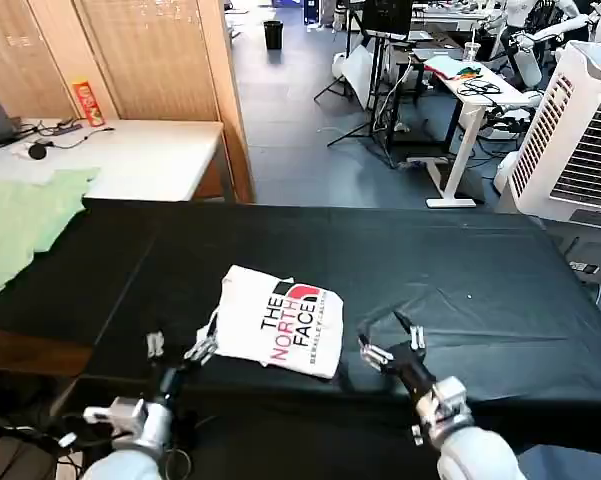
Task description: Fold and organize the clothes.
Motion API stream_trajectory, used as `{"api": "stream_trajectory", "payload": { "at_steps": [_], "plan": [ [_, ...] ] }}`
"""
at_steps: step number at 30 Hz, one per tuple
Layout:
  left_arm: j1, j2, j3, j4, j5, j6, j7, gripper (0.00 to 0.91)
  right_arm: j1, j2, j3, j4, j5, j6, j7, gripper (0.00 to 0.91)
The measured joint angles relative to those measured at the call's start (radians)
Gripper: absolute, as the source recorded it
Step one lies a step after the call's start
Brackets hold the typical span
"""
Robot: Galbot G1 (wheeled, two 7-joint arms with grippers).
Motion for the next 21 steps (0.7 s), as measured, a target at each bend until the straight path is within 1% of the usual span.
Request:
{"api": "stream_trajectory", "payload": {
  "at_steps": [2,4,7,9,14,16,21],
  "plan": [
    [0.045,0.002,-0.016,-0.012,-0.006,-0.014,0.000,0.878,-0.048,0.009,0.014,0.015,-0.033,0.056,0.021,0.878],
    [0.093,0.002,-0.028,-0.023,-0.011,-0.026,-0.001,0.878,-0.094,0.017,0.033,0.031,-0.061,0.094,0.034,0.878],
    [0.163,0.009,-0.035,-0.040,-0.019,-0.017,-0.001,0.878,-0.164,0.028,0.063,0.056,-0.092,0.136,0.053,0.878],
    [0.199,0.014,-0.035,-0.052,-0.022,0.010,-0.015,0.878,-0.209,0.038,0.084,0.073,-0.104,0.155,0.070,0.878],
    [0.269,0.033,-0.041,-0.093,-0.048,0.063,-0.044,0.878,-0.307,0.057,0.124,0.109,-0.099,0.152,0.109,0.878],
    [0.287,0.042,-0.045,-0.111,-0.055,0.084,-0.053,0.878,-0.340,0.065,0.136,0.120,-0.092,0.143,0.123,0.878],
    [0.313,0.051,-0.047,-0.152,-0.062,0.131,-0.087,0.878,-0.381,0.071,0.148,0.132,-0.091,0.141,0.125,0.878]
  ]
}}
